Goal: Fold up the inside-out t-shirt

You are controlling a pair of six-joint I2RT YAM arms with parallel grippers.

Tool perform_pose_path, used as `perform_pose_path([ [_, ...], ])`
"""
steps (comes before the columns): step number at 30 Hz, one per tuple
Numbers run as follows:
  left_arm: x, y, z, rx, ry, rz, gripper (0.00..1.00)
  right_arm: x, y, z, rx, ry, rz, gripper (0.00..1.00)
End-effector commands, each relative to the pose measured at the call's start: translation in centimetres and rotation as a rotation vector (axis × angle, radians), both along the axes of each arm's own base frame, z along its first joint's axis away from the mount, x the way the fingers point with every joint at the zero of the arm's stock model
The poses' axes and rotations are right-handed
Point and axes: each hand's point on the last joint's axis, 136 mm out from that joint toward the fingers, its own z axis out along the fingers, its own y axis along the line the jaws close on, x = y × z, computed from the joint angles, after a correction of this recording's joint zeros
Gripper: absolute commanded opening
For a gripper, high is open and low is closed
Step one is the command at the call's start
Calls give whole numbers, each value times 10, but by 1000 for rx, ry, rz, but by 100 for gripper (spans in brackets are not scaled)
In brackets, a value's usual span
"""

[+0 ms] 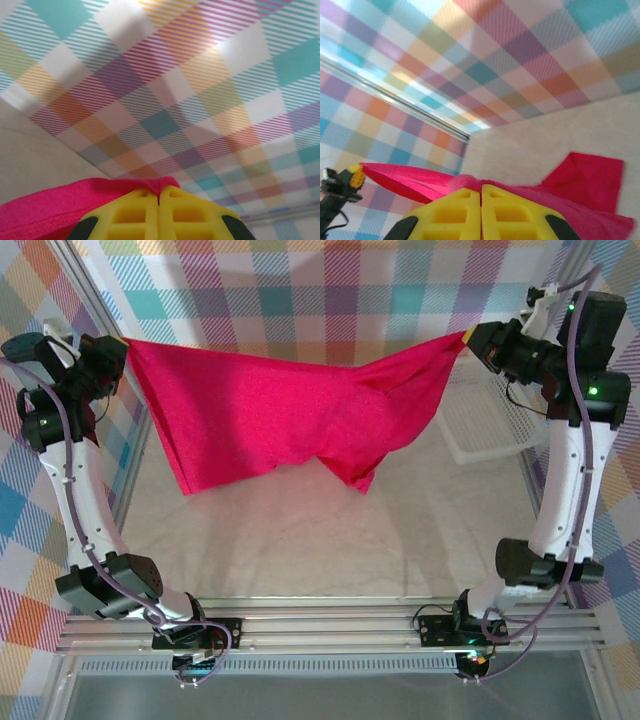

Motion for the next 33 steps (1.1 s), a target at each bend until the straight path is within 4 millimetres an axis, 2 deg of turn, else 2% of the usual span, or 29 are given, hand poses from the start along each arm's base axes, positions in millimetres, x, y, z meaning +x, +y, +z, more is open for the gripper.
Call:
perform_pose_path([
  [1,-34,-26,87,68,-272,-103,0,-43,14,80,20,-348,90,0],
  [7,-102,-42,158,189,-440,-8,0,-108,8,126,-93,-596,-21,0],
  [10,-140,-45,178,273,-451,94,0,-149,4,142,-159,-693,-92,0],
  [15,-213,-52,213,426,-540,278,0,-231,1,172,-238,-878,-205,0],
  [17,-231,-60,224,457,-573,285,0,-255,-2,180,-257,-926,-249,0],
  [19,-237,-65,228,469,-590,279,0,-263,-6,184,-268,-944,-286,0],
  [22,-225,-64,224,451,-581,246,0,-243,-17,183,-278,-902,-346,0],
  [25,-193,-56,210,407,-544,195,0,-198,-27,173,-278,-813,-360,0],
  [29,-120,-33,154,292,-447,118,0,-103,-33,134,-244,-618,-300,0],
  [33,-51,-30,75,251,-321,63,0,-14,-29,74,-182,-418,-217,0],
])
